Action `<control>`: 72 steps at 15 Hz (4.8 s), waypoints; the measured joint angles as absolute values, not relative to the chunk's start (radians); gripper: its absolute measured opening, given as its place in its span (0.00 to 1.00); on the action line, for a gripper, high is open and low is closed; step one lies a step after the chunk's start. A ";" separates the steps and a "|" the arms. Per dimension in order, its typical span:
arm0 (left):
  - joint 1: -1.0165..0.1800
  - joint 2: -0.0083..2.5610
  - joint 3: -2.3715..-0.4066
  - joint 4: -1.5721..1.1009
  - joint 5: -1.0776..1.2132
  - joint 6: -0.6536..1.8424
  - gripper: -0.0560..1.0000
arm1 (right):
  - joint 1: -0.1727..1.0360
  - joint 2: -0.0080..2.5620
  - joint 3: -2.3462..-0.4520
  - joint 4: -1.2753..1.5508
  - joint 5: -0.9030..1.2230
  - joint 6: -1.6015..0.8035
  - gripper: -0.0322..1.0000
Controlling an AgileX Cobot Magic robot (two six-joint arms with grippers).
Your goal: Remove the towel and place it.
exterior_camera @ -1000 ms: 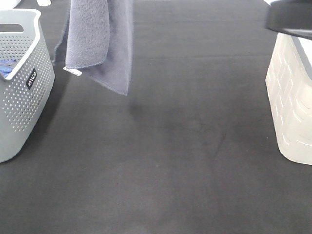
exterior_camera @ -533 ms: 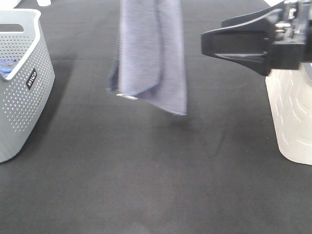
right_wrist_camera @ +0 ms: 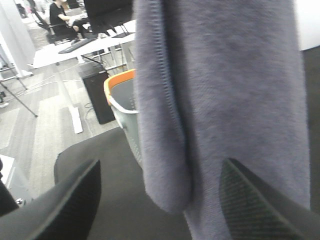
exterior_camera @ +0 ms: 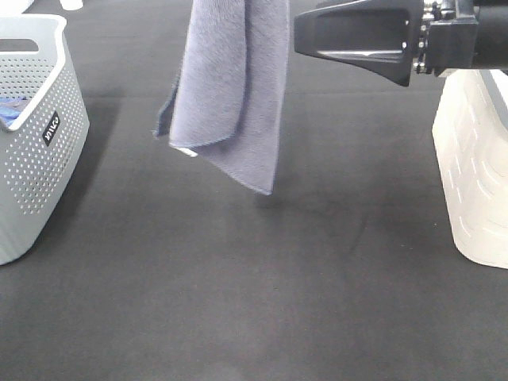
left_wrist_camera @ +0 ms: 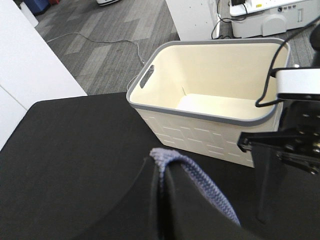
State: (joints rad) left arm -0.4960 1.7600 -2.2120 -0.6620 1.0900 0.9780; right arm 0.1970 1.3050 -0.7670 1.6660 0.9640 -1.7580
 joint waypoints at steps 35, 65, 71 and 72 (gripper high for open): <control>-0.607 1.860 -2.215 -0.586 0.999 1.050 0.05 | 0.197 1.406 -0.767 1.311 0.978 -1.533 0.21; -0.468 2.138 -2.215 0.388 0.673 0.050 0.05 | 0.197 1.879 -1.751 0.401 0.650 -0.993 0.03; -0.388 2.186 -2.215 0.403 0.365 0.000 0.05 | 0.197 2.039 -1.909 0.445 0.362 -1.087 0.03; -0.388 2.201 -2.215 0.403 0.364 0.000 0.05 | 0.197 2.058 -1.909 0.457 0.343 -1.100 0.03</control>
State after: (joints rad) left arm -0.3880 2.2010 -2.2150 0.4030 0.3640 0.0000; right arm 0.1970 2.0580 -1.9090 0.4570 0.3430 -1.1000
